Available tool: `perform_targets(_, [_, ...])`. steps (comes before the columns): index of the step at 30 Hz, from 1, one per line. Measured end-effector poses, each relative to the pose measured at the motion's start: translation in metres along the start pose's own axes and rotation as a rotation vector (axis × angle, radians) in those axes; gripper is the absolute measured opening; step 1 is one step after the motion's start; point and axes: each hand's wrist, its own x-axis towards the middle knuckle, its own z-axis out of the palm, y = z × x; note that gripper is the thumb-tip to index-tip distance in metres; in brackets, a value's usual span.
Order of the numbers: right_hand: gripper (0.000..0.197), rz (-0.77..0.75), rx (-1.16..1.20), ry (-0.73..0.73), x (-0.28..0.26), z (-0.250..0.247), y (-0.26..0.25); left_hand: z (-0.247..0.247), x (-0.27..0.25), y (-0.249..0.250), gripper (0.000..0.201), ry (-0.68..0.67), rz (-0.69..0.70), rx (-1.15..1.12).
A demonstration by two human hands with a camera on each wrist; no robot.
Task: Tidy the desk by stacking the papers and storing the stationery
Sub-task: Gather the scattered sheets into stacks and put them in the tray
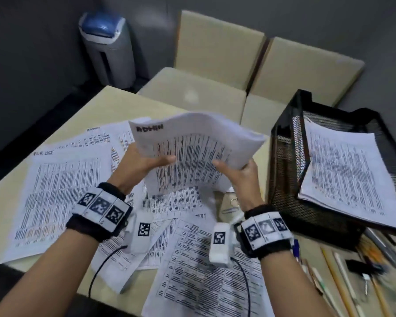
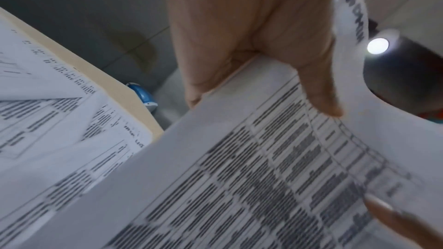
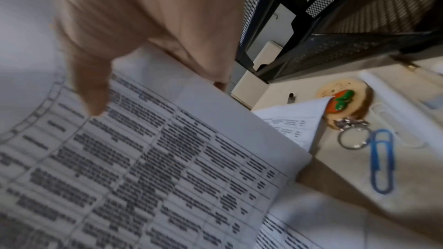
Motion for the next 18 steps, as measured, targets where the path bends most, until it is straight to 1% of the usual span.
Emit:
perform_targets(1, [0.035, 0.022, -0.030, 0.015, -0.001, 0.002, 0.003, 0.003, -0.001, -0.002, 0.066, -0.013, -0.022, 0.011])
perform_targets(2, [0.022, 0.032, -0.048, 0.028, -0.002, 0.002, 0.005, 0.006, -0.003, -0.002, 0.054, -0.021, -0.045, 0.024])
perform_targets(3, [0.015, 0.026, -0.055, 0.049, -0.002, 0.002, 0.004, 0.009, -0.004, 0.000, 0.036, -0.006, -0.060, 0.047])
perform_targets(4, [0.012, 0.000, -0.061, 0.075, -0.002, 0.000, 0.003, 0.012, -0.004, 0.004, 0.016, 0.029, -0.061, 0.066])
perform_targets(5, [0.010, -0.031, -0.069, 0.095, -0.003, -0.004, 0.001, 0.014, -0.003, 0.011, 0.003, 0.067, -0.046, 0.090])
perform_targets(6, [0.013, -0.052, -0.087, 0.109, -0.005, -0.008, 0.000, 0.017, -0.002, 0.018, 0.013, 0.118, -0.030, 0.100])
perform_targets(7, [0.024, -0.070, -0.139, 0.115, -0.007, -0.013, 0.000, 0.020, 0.000, 0.025, 0.020, 0.172, -0.020, 0.090])
perform_targets(8, [0.035, -0.073, -0.216, 0.109, -0.011, -0.021, 0.003, 0.023, 0.002, 0.030, 0.024, 0.223, -0.028, 0.046])
perform_targets(9, [0.039, -0.061, -0.293, 0.093, -0.016, -0.028, 0.007, 0.025, 0.003, 0.031, 0.026, 0.271, -0.041, 0.017])
perform_targets(11, [0.034, -0.004, -0.401, 0.016, -0.034, -0.044, 0.017, 0.033, 0.001, 0.023, 0.022, 0.293, -0.134, -0.011])
perform_targets(13, [0.037, 0.085, -0.490, -0.092, -0.053, -0.064, 0.033, 0.051, -0.011, 0.009, 0.007, 0.244, -0.272, -0.004])
perform_targets(14, [0.038, 0.126, -0.516, -0.121, -0.061, -0.077, 0.044, 0.064, -0.017, 0.002, 0.014, 0.228, -0.338, 0.009])
perform_targets(15, [0.037, 0.171, -0.545, -0.109, -0.067, -0.092, 0.055, 0.079, -0.024, -0.002, 0.035, 0.208, -0.398, 0.021])
perform_targets(16, [0.032, 0.219, -0.558, -0.065, -0.072, -0.108, 0.065, 0.096, -0.029, -0.006, 0.052, 0.193, -0.445, 0.004])
perform_targets(17, [0.025, 0.266, -0.552, 0.014, -0.076, -0.124, 0.072, 0.112, -0.032, -0.005, 0.060, 0.184, -0.484, -0.003])
perform_targets(18, [0.020, 0.303, -0.515, 0.095, -0.079, -0.141, 0.077, 0.129, -0.032, -0.004, 0.059, 0.136, -0.510, -0.008])
